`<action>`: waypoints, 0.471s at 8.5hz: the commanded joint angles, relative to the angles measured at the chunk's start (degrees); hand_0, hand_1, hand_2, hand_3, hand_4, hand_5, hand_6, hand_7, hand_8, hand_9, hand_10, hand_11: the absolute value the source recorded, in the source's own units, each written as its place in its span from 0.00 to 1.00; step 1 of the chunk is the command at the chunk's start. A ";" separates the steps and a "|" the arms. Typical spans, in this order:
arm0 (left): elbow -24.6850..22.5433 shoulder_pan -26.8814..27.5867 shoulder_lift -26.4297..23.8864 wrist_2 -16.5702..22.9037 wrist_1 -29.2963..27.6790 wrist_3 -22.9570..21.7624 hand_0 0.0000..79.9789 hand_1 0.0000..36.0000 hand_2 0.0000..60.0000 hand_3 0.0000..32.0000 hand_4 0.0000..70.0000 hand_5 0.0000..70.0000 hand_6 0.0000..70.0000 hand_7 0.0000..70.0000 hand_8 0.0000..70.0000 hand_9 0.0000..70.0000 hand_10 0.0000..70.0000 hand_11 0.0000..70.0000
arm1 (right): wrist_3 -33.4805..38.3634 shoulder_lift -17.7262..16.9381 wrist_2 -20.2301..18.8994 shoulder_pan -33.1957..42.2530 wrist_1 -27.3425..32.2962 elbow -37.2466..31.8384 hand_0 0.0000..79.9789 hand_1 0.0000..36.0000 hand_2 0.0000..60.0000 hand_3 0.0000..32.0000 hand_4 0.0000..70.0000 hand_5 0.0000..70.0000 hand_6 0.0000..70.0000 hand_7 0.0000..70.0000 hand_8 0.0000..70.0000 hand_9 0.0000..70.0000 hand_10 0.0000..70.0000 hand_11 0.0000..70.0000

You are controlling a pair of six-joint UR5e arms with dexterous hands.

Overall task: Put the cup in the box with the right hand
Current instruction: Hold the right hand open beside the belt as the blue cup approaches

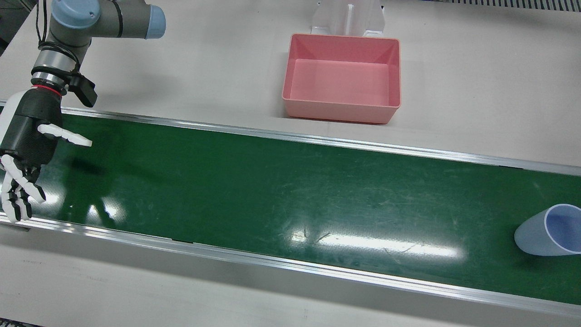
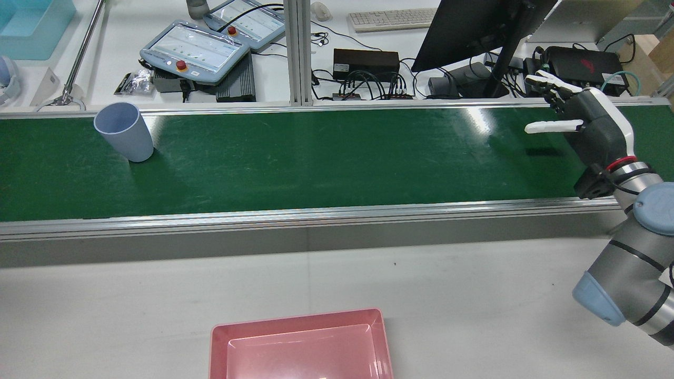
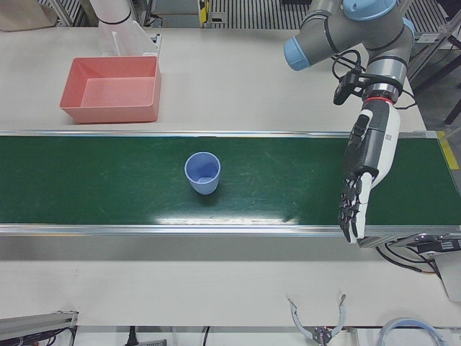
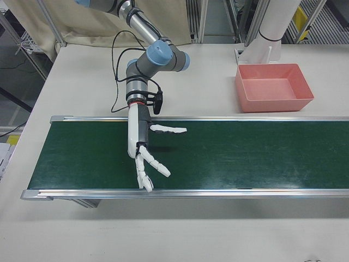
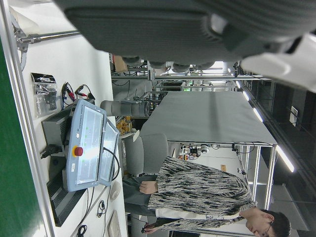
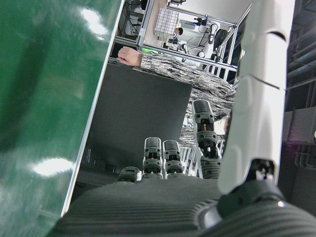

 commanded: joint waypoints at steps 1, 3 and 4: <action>0.02 0.00 0.00 0.00 0.00 0.00 0.00 0.00 0.00 0.00 0.00 0.00 0.00 0.00 0.00 0.00 0.00 0.00 | -0.21 0.38 -0.03 -0.56 -0.04 0.11 0.76 0.58 0.08 0.00 0.16 0.12 0.08 0.25 0.13 0.24 0.04 0.09; 0.02 0.00 0.00 0.00 0.00 0.00 0.00 0.00 0.00 0.00 0.00 0.00 0.00 0.00 0.00 0.00 0.00 0.00 | -0.12 0.38 -0.03 -0.56 -0.04 0.81 0.75 0.57 0.08 0.00 0.18 0.12 0.08 0.25 0.13 0.24 0.04 0.09; 0.02 0.00 0.00 0.00 0.00 0.00 0.00 0.00 0.00 0.00 0.00 0.00 0.00 0.00 0.00 0.00 0.00 0.00 | -0.21 0.30 -0.12 -0.65 -0.04 1.16 0.76 0.54 0.04 0.00 0.19 0.12 0.08 0.25 0.13 0.24 0.03 0.09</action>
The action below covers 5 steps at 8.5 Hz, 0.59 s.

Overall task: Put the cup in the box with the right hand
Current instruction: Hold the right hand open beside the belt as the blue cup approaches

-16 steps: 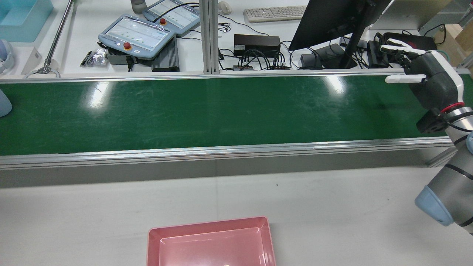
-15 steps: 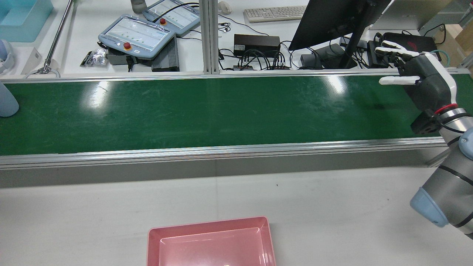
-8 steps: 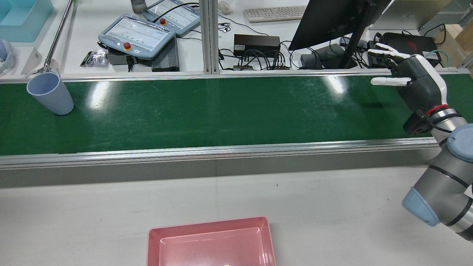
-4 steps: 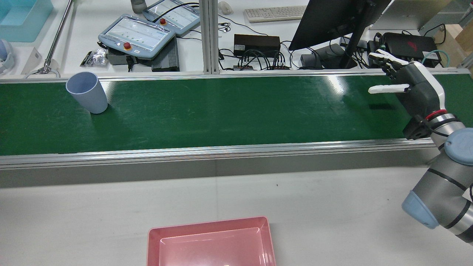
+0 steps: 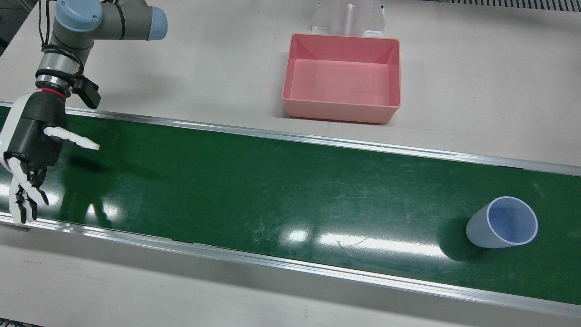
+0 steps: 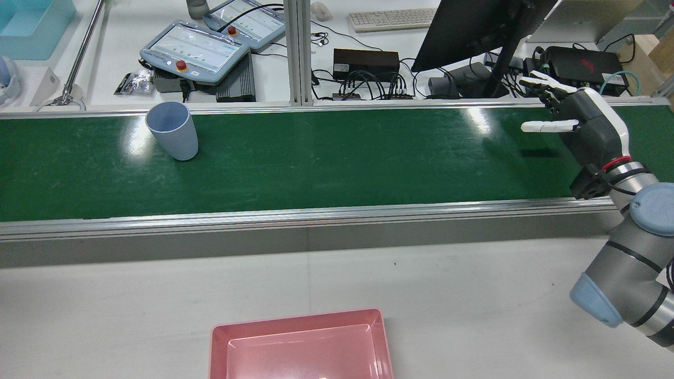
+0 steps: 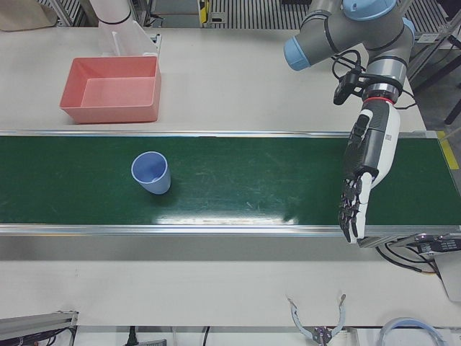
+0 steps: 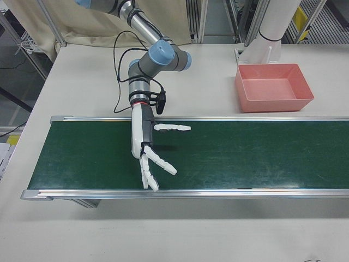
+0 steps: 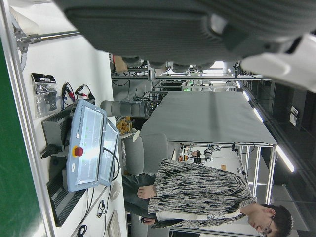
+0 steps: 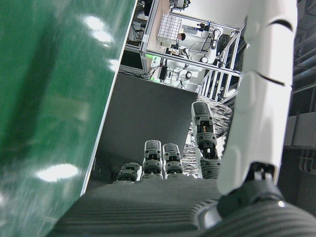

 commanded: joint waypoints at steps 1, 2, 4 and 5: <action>-0.09 0.00 0.00 0.00 0.00 0.00 0.00 0.00 0.00 0.00 0.00 0.00 0.00 0.00 0.00 0.00 0.00 0.00 | -0.21 -0.07 -0.09 -0.45 0.00 1.45 0.74 0.60 0.12 0.00 0.15 0.12 0.08 0.25 0.13 0.24 0.03 0.08; -0.09 0.00 0.00 0.00 0.00 0.00 0.00 0.00 0.00 0.00 0.00 0.00 0.00 0.00 0.00 0.00 0.00 0.00 | -0.38 -0.33 -0.09 -0.72 -0.09 1.89 0.75 0.60 0.12 0.00 0.15 0.12 0.08 0.24 0.13 0.24 0.03 0.08; 0.00 0.00 0.00 0.00 0.00 -0.09 0.00 0.00 0.00 0.00 0.00 0.00 0.00 0.00 0.00 0.00 0.00 0.00 | -0.56 -0.51 -0.09 -1.42 -0.09 1.28 0.73 0.65 0.21 0.00 0.11 0.12 0.08 0.25 0.13 0.24 0.02 0.07; 0.00 0.00 0.00 0.00 0.00 0.00 0.00 0.00 0.00 0.00 0.00 0.00 0.00 0.00 0.00 0.00 0.00 0.00 | -0.65 -0.33 0.00 -2.21 0.00 1.10 0.76 0.54 0.04 0.00 0.17 0.12 0.08 0.24 0.13 0.24 0.02 0.07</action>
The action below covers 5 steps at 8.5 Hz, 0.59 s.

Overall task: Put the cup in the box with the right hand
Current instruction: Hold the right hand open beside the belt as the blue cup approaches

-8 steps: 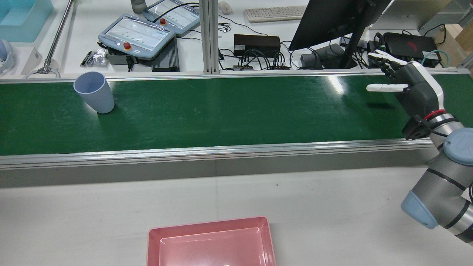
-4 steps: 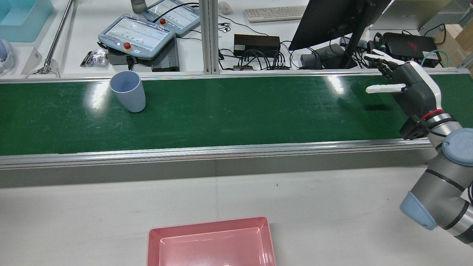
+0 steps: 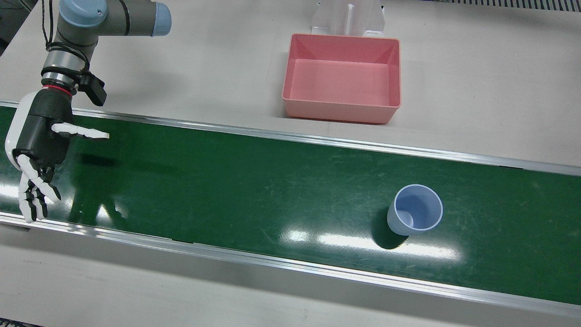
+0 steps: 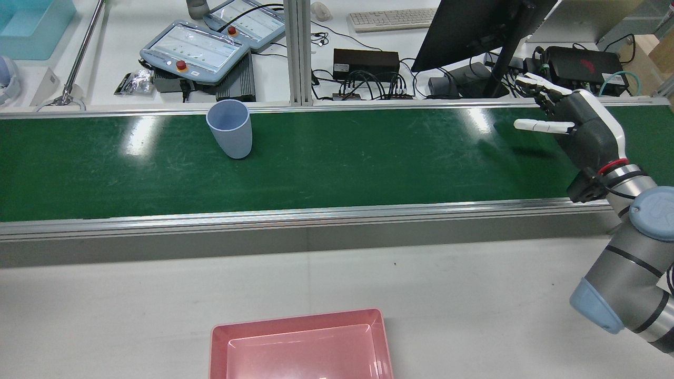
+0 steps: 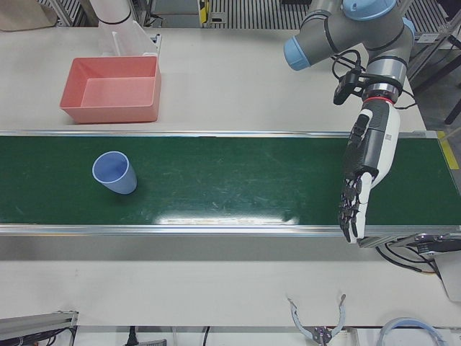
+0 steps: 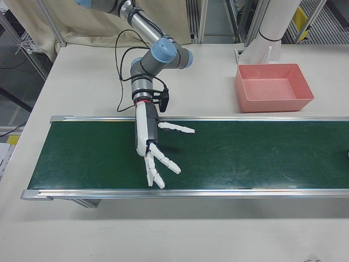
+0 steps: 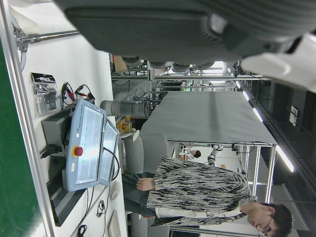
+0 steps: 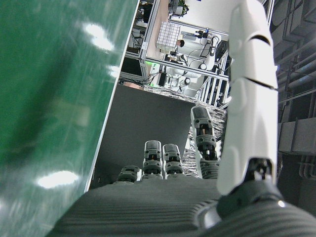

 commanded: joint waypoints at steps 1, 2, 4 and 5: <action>0.03 0.00 0.00 0.00 0.00 0.05 0.00 0.00 0.00 0.00 0.00 0.00 0.00 0.00 0.00 0.00 0.00 0.00 | -0.21 0.37 0.09 -2.02 -0.04 -0.32 0.75 0.54 0.04 0.00 0.18 0.11 0.08 0.24 0.13 0.24 0.03 0.08; -0.05 0.00 0.00 0.00 0.00 0.05 0.00 0.00 0.00 0.00 0.00 0.00 0.00 0.00 0.00 0.00 0.00 0.00 | -0.73 0.46 0.17 -2.02 -0.04 -0.06 0.76 0.51 0.00 0.00 0.21 0.11 0.08 0.25 0.13 0.24 0.03 0.08; 0.03 0.00 0.00 0.00 0.00 0.05 0.00 0.00 0.00 0.00 0.00 0.00 0.00 0.00 0.00 0.00 0.00 0.00 | -0.83 0.29 0.09 -2.02 -0.04 -0.06 0.74 0.56 0.09 0.00 0.19 0.11 0.08 0.26 0.14 0.24 0.03 0.08; 0.03 0.00 0.00 0.00 0.00 0.05 0.00 0.00 0.00 0.00 0.00 0.00 0.00 0.00 0.00 0.00 0.00 0.00 | -0.91 0.37 0.09 -2.11 -0.04 0.03 0.75 0.54 0.04 0.00 0.20 0.11 0.08 0.25 0.13 0.24 0.03 0.07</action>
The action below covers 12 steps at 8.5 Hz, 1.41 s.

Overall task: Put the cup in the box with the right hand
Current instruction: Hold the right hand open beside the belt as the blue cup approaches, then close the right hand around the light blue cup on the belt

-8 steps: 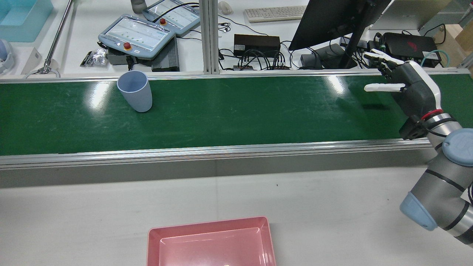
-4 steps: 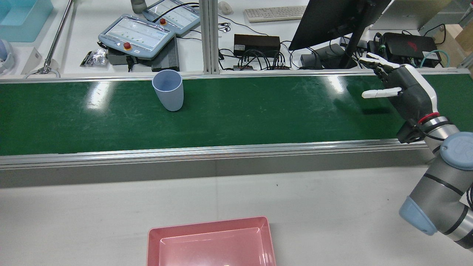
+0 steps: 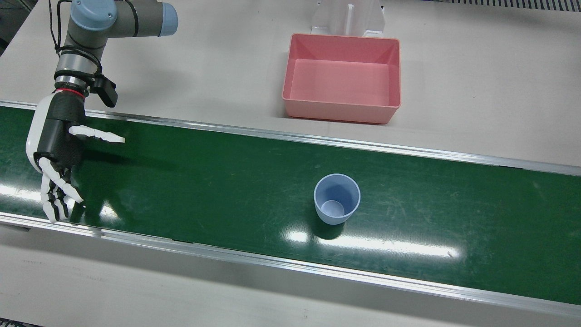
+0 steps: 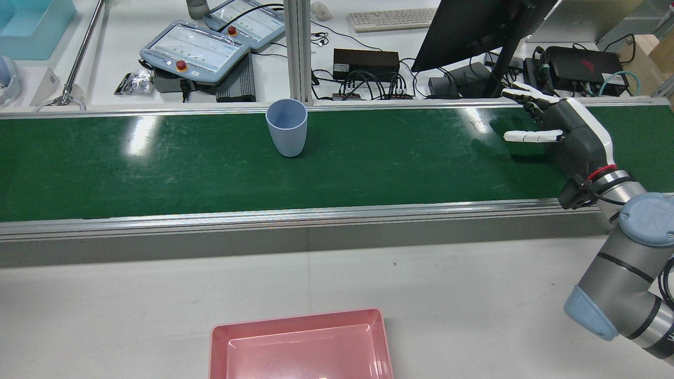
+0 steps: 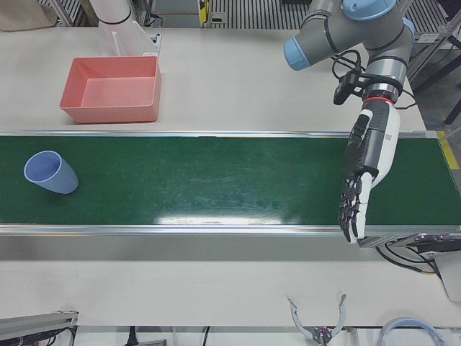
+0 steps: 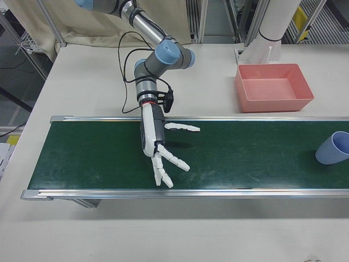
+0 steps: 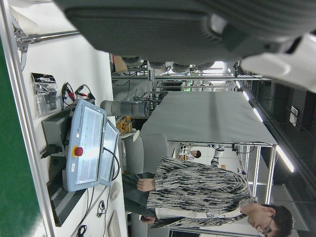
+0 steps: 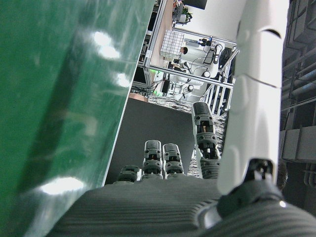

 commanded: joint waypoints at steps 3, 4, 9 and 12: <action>-0.07 0.00 0.00 0.00 0.00 0.00 0.00 0.00 0.00 0.00 0.00 0.00 0.00 0.00 0.00 0.00 0.00 0.00 | -0.79 0.06 -0.02 -0.24 0.00 0.04 0.75 0.54 0.04 0.00 0.21 0.11 0.08 0.26 0.14 0.24 0.02 0.07; -0.07 0.00 0.00 0.00 0.00 -0.09 0.00 0.00 0.00 0.00 0.00 0.00 0.00 0.00 0.00 0.00 0.00 0.00 | -0.97 0.06 -0.02 -0.24 0.00 0.04 0.76 0.52 0.00 0.00 0.22 0.11 0.08 0.25 0.14 0.24 0.02 0.06; -0.07 0.00 0.00 0.00 0.00 0.00 0.00 0.00 0.00 0.00 0.00 0.00 0.00 0.00 0.00 0.00 0.00 0.00 | -1.93 0.67 -0.02 -0.94 -0.09 0.04 0.77 0.60 0.08 0.00 0.20 0.12 0.08 0.26 0.14 0.25 0.02 0.06; -0.07 0.00 -0.09 0.00 0.00 0.00 0.00 0.00 0.00 0.00 0.00 0.00 0.00 0.00 0.00 0.00 0.00 0.00 | -2.12 1.02 -0.02 -1.64 -0.09 -0.05 0.73 0.63 0.17 0.00 0.17 0.11 0.08 0.26 0.14 0.25 0.02 0.06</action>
